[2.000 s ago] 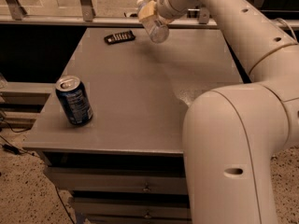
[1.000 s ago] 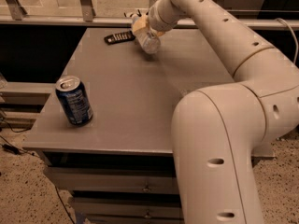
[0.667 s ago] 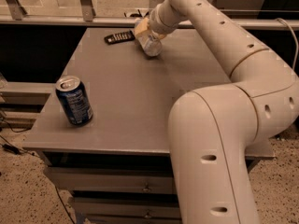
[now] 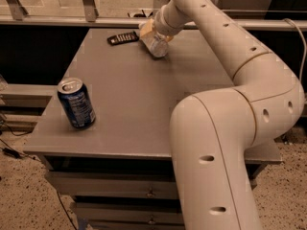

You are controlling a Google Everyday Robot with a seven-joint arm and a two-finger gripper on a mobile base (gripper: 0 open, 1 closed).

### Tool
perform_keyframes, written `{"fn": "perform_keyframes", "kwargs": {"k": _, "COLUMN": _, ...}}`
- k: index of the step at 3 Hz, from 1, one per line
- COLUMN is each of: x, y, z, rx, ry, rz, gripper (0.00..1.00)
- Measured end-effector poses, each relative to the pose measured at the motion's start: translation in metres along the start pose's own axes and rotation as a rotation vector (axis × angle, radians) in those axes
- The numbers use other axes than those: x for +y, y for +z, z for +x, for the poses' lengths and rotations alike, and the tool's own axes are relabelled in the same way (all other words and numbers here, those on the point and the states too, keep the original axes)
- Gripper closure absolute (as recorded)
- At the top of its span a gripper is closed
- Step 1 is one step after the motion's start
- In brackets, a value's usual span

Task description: Move blue plastic bottle near rxbar chocolate

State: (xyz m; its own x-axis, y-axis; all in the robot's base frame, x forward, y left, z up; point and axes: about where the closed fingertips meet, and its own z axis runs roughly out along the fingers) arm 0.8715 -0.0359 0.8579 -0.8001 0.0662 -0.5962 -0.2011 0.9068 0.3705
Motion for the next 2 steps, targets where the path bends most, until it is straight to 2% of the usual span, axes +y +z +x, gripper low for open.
{"fn": "perform_keyframes", "kwargs": {"k": 1, "x": -0.002, "y": -0.007, "z": -0.008, "rx": -0.017, "ry": 0.003, "rz": -0.004, "gripper": 0.0}}
{"fn": "perform_keyframes", "kwargs": {"k": 2, "x": -0.008, "y": -0.022, "z": -0.016, "rx": -0.041, "ry": 0.013, "rz": -0.002, "gripper": 0.0}}
